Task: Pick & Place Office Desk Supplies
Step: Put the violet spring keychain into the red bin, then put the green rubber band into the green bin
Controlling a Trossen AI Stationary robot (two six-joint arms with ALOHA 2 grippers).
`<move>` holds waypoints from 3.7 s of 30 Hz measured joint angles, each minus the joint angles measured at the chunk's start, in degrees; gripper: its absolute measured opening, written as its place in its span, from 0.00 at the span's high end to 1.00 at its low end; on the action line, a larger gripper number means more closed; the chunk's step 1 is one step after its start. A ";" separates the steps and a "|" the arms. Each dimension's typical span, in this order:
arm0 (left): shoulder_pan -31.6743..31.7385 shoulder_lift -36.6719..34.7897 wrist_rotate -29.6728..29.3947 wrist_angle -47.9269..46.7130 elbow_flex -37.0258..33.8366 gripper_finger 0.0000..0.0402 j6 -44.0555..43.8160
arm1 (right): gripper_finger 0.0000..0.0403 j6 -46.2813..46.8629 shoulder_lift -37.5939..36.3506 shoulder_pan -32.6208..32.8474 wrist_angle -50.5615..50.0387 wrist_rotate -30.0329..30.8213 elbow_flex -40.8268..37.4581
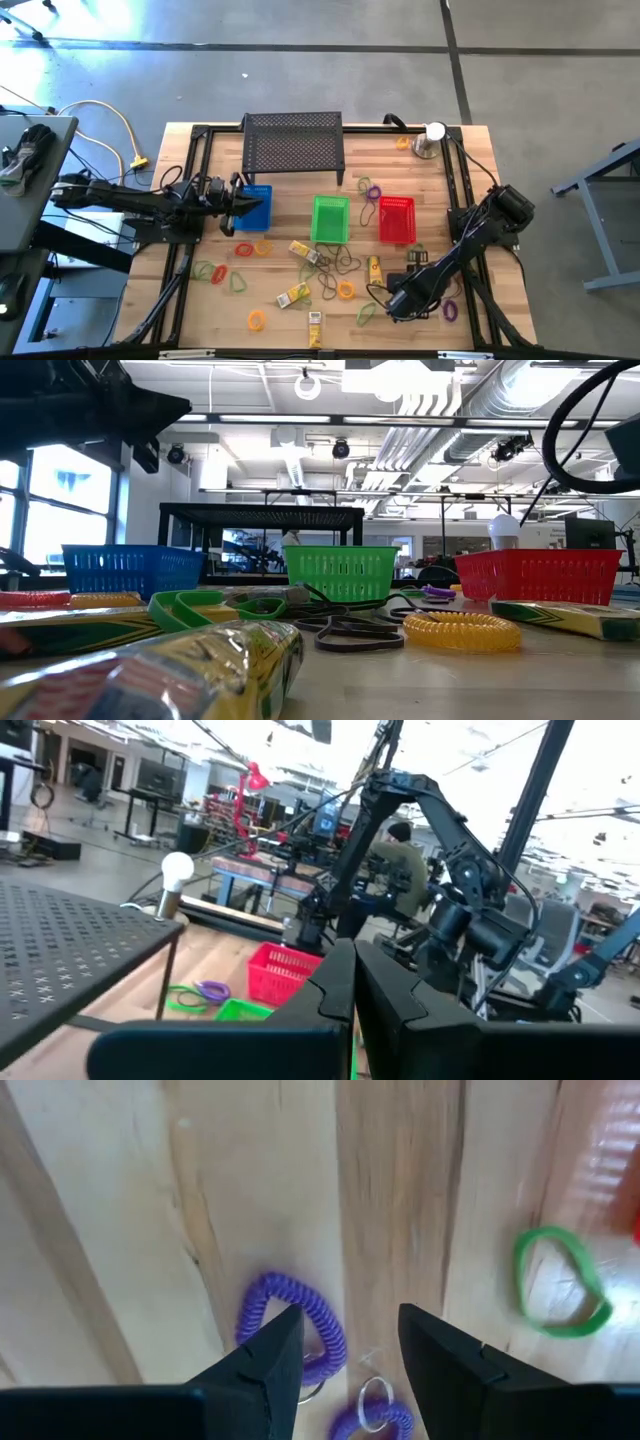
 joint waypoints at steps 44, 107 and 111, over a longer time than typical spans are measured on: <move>5.82 0.67 17.54 -10.96 0.02 1.00 -0.52 | 0.99 -0.18 -0.07 -6.27 10.84 -2.15 -8.61; -23.12 7.37 -9.69 -3.07 1.09 0.65 7.64 | 0.66 4.76 -16.53 -36.64 -23.44 9.91 6.43; -22.66 7.37 -9.72 -3.07 1.09 0.65 7.60 | 0.69 14.38 -20.59 -33.31 -23.47 -1.05 6.46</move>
